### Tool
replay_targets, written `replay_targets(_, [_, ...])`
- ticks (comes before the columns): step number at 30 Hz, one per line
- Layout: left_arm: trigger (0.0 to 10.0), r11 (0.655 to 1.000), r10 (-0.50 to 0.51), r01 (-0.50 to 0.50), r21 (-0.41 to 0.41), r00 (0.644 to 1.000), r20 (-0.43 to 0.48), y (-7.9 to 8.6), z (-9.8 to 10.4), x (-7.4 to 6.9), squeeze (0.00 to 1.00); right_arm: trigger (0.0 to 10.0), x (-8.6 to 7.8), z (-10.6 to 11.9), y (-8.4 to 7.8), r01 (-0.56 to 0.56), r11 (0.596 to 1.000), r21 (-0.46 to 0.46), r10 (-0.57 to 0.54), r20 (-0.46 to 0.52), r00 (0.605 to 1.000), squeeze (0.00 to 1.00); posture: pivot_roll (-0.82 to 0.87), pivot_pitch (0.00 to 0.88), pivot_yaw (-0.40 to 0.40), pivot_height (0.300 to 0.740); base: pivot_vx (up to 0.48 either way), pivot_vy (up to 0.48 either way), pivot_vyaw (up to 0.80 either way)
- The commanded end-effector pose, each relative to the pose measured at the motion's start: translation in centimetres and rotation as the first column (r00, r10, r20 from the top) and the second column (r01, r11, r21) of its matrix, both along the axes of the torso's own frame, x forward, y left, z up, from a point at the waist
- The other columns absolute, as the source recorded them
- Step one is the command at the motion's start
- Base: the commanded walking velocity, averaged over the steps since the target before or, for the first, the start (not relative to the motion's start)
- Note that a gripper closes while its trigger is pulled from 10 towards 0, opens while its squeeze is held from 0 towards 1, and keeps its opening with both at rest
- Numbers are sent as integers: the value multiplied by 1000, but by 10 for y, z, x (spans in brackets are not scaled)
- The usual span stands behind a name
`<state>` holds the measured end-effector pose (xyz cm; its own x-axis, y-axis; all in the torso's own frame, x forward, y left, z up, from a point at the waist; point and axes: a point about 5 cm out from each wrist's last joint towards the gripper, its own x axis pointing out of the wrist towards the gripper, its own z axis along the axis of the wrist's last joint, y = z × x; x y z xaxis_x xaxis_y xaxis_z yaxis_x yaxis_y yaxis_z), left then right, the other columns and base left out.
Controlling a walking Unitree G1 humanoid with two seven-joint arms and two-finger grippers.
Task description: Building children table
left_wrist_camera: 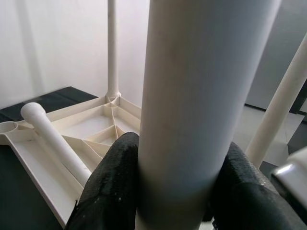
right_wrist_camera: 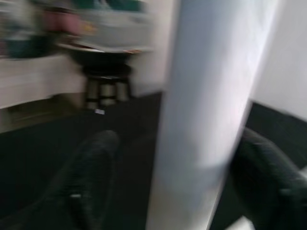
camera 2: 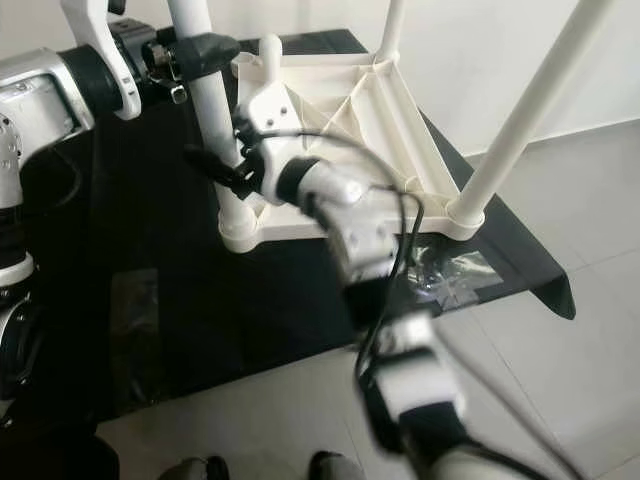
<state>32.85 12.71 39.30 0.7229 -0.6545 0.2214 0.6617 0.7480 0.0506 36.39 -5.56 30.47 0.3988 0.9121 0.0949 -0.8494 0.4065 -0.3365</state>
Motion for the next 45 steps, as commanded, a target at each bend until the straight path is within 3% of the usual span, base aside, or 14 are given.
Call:
replay_targets(1, [0, 996, -94, 94, 3, 995, -35, -12, -4, -4, 0, 10000, -1, 0, 4, -110, 994, -11, 110, 6, 994, 1000, -51, 186, -31, 740, 0, 0, 0])
replay_targets(4, [0, 995, -97, 97, 7, 995, -37, -12, -5, -5, 0, 10000, 2, 3, 1, -147, 989, -31, 147, 12, 989, 1000, -42, 193, -33, 740, 0, 0, 0])
replay_targets(5, [0, 995, -102, 102, 10, 994, -41, -13, -5, -7, 0, 10000, 4, 4, -2, -190, 981, -45, 191, 0, 982, 0, -30, 203, -34, 740, 0, 0, 0])
replay_targets(15, [0, 993, -116, 118, 30, 992, -56, -12, -6, -14, 0, 10000, 17, 5, -7, -223, 973, -60, 221, -46, 974, 0, 12, 234, -24, 740, 0, 0, 0])
replay_targets(16, [0, 992, -119, 121, 33, 991, -58, -12, -6, -15, 0, 3882, 19, 4, -7, -222, 973, -68, 219, -51, 974, 0, 12, 234, -24, 740, 0, 0, 0])
replay_targets(17, [0, 992, -119, 121, 33, 991, -58, -12, -6, -15, 0, 3882, 19, 4, -7, -222, 973, -68, 219, -51, 974, 0, 12, 234, -24, 740, 0, 0, 0])
replay_targets(18, [0, 991, -126, 128, 39, 990, -62, -11, -6, -16, 0, 0, 20, 1, -8, -217, 972, -86, 213, -56, 975, 0, 17, 242, -20, 740, 0, 0, 0])
replay_targets(35, [0, 988, -139, 142, 55, 989, -43, -14, -5, -17, 0, 0, 21, -2, -22, -214, 971, -109, 213, -24, 977, 0, -15, 233, -16, 740, 0, 0, 0])
replay_targets(36, [2157, 991, -126, 127, 42, 992, -31, -13, -5, -16, 0, 0, 22, -3, -24, -184, 978, -99, 183, -15, 983, 0, -28, 226, -21, 740, 0, 0, 0])
replay_targets(37, [9843, 992, -120, 122, 43, 992, -26, -12, -4, -16, 1000, 0, 24, -3, -26, -153, 985, -84, 153, -12, 988, 0, -28, 226, -21, 740, 0, 0, 0])
replay_targets(41, [10000, 995, -103, 103, 9, 994, -29, -11, -1, -14, 1000, 0, 27, -12, -24, -40, 999, -27, 39, -30, 999, 0, -46, 221, -31, 740, 0, 0, 0])
replay_targets(44, [10000, 995, -98, 97, -20, 995, -36, -10, 2, -12, 1000, 0, 19, -32, -10, 45, 998, 34, -41, -103, 994, 0, -62, 211, -33, 740, 0, 0, 0])
replay_targets(45, [10000, 995, -95, 94, -27, 995, -37, -9, 2, -12, 0, 0, 13, -46, -1, 149, 986, 72, -134, -174, 976, 0, -61, 209, -33, 740, 0, 0, 0])
